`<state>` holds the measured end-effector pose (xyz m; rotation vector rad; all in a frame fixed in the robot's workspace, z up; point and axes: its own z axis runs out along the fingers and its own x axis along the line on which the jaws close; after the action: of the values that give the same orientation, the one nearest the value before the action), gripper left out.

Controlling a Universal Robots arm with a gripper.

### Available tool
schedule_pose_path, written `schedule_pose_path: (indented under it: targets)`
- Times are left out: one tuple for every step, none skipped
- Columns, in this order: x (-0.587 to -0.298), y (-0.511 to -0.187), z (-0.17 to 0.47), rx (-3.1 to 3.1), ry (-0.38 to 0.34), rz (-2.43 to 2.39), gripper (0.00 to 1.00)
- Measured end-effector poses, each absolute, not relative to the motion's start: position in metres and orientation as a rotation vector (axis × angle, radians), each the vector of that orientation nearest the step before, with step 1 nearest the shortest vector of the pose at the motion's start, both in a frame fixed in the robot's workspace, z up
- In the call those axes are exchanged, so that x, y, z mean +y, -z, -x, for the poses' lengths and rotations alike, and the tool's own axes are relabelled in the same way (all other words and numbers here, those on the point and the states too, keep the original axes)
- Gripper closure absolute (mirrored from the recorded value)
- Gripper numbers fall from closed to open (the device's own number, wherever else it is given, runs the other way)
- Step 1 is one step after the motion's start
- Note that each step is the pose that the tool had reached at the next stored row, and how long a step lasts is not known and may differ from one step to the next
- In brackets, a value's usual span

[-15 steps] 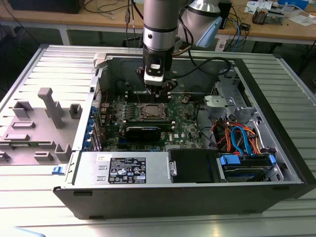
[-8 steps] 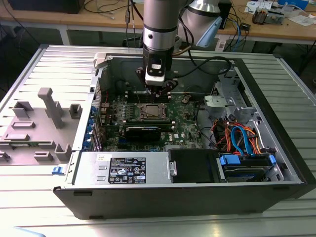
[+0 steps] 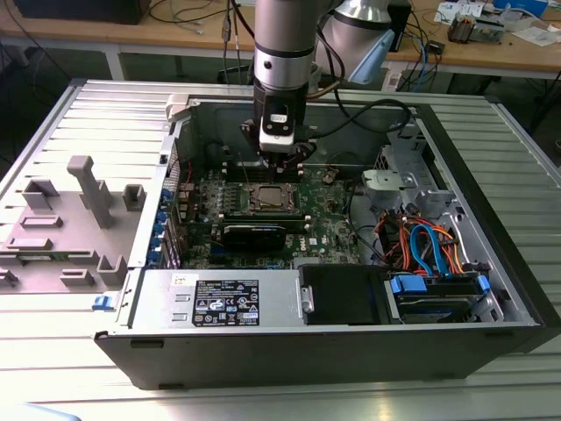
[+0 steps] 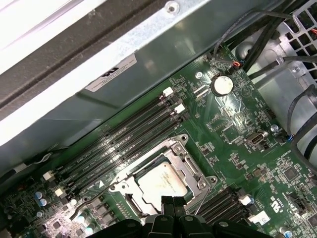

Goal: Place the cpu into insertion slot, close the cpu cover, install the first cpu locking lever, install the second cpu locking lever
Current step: 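Install the first cpu locking lever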

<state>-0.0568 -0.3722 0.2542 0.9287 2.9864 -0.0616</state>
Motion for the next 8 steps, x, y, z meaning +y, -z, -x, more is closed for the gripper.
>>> schedule_pose_path:
  targets:
    - [-0.3722,-0.2543,0.0568,2.989,0.062,-0.92,0.89]
    - [-0.3722,-0.2542,0.0568,2.991,0.061,-0.912,0.89]
    - [-0.3722,-0.2543,0.0568,2.994,0.062,-0.904,0.89]
    - [-0.3722,-0.2543,0.0568,2.995,0.061,-0.901,0.89]
    - [-0.3722,-0.2543,0.0568,2.996,0.061,-0.897,0.89]
    - [-0.3722,-0.2543,0.0568,2.997,0.061,-0.893,0.89]
    - [-0.3722,-0.2542,0.0568,2.998,0.061,-0.89,0.89]
    - [-0.3722,-0.2543,0.0568,2.999,0.061,-0.885,0.89]
